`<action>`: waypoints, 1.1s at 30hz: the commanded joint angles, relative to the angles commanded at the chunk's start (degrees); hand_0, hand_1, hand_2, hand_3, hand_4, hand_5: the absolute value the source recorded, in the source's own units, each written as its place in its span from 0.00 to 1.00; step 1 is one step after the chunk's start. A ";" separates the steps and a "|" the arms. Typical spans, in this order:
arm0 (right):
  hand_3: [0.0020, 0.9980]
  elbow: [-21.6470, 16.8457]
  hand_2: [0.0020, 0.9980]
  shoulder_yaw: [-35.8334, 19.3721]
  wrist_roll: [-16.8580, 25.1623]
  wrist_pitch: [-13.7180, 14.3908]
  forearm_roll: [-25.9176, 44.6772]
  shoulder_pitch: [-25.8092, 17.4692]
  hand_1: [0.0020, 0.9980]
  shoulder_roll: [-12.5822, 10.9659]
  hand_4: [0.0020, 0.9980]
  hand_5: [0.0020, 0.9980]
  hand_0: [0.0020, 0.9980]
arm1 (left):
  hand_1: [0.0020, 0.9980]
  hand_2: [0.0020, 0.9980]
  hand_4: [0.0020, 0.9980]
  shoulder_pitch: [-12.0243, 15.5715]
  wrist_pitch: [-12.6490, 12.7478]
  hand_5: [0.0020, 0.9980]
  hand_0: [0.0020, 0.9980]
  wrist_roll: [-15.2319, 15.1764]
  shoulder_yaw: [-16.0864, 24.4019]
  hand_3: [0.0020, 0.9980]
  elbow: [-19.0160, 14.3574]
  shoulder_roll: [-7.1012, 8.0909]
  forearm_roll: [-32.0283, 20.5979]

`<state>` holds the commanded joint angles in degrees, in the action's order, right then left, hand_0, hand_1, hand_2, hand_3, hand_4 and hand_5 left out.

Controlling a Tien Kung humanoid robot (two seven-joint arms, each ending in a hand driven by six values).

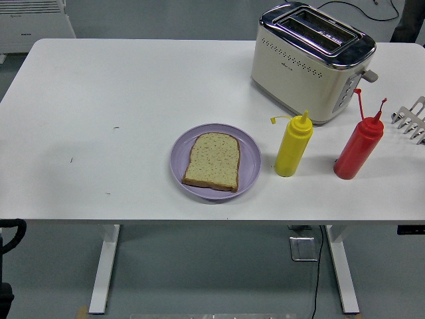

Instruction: Pick up the cup,pour liquid into bread,place the cup on the desk

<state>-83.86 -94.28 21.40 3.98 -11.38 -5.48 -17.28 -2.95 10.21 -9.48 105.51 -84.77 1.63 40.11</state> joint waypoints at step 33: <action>0.86 3.49 0.81 -2.23 -3.06 -1.25 -0.80 3.23 0.79 0.90 0.74 0.68 0.84 | 0.76 0.77 0.61 -0.15 0.03 1.00 0.75 0.07 0.34 0.66 -0.02 -0.06 0.04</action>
<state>-80.36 -96.50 18.34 2.74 -12.18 -2.26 -16.38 -3.09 10.24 -9.41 105.85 -84.80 1.57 40.14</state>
